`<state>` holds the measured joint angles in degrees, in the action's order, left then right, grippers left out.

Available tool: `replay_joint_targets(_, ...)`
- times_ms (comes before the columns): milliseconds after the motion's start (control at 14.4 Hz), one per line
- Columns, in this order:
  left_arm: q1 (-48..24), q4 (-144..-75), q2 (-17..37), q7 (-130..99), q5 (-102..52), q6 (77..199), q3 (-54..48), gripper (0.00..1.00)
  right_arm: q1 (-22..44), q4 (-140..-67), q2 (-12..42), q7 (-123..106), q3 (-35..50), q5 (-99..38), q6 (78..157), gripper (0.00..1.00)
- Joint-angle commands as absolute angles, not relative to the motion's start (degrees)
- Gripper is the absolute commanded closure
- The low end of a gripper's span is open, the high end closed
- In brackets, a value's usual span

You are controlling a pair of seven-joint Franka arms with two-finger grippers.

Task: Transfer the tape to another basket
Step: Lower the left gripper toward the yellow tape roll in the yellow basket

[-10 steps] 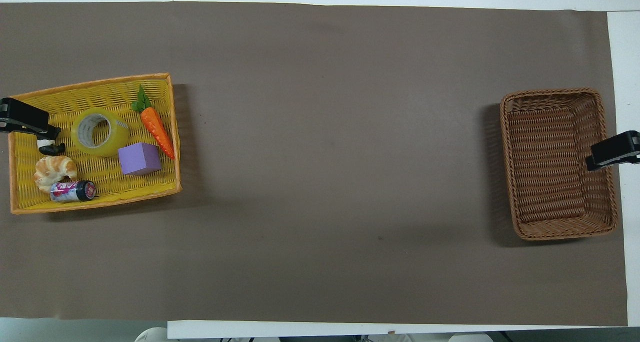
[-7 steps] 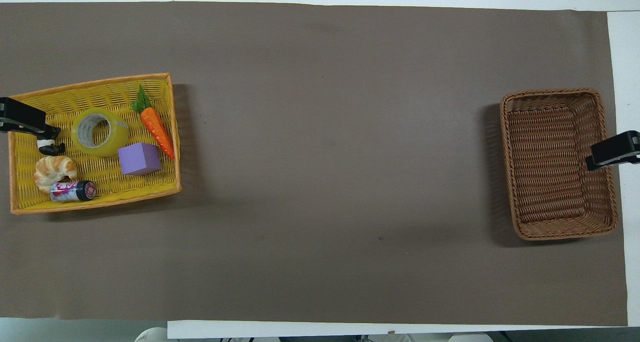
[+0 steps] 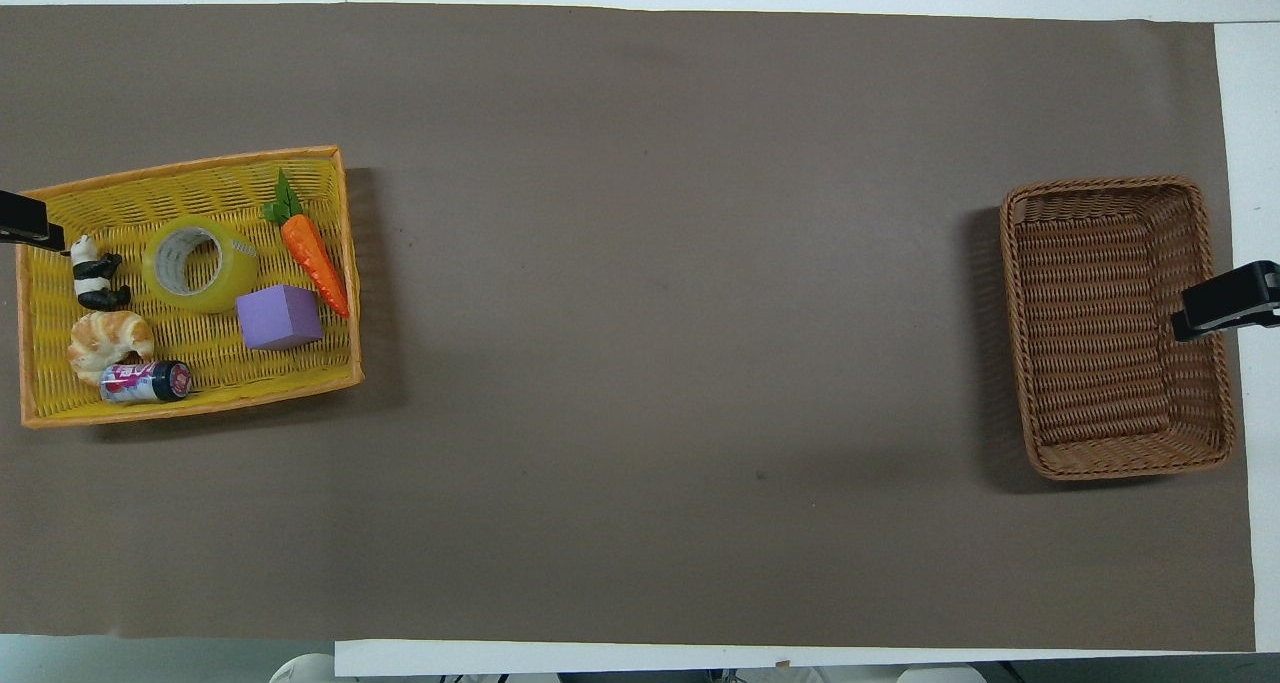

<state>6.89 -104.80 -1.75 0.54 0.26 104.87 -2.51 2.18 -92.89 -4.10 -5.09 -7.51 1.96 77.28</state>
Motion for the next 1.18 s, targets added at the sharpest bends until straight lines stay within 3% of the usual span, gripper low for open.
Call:
replay_joint_targets(0,7.65,-116.87,-3.87,0.44,-0.09,119.3,-2.81,0.0,2.2,-94.31,-5.45,-5.71,-7.47,2.29,77.52,0.0)
replay_joint_targets(209,7.04,-120.41,0.07,-1.13,-0.09,130.05,-2.81,0.0,2.2,-94.31,-5.45,-5.71,-7.47,2.29,77.52,0.0)
replay_joint_targets(278,7.64,-118.58,2.87,-2.45,-0.09,129.9,-2.9,0.1,2.2,-94.31,-5.45,-5.71,-7.47,2.29,77.43,0.0)
replay_joint_targets(348,7.73,-116.22,5.08,-2.29,-0.09,128.42,-2.9,0.31,2.2,-94.31,-5.45,-5.71,-7.47,2.29,77.52,0.0)
replay_joint_targets(417,7.65,-115.93,6.23,-2.37,-0.09,128.32,-2.9,0.34,2.2,-94.31,-5.45,-5.71,-7.47,2.29,77.52,0.0)
replay_joint_targets(1112,8.61,-117.33,11.25,-0.26,-0.09,133.33,-2.81,0.36,2.2,-94.31,-5.45,-5.71,-7.47,2.29,77.52,0.0)
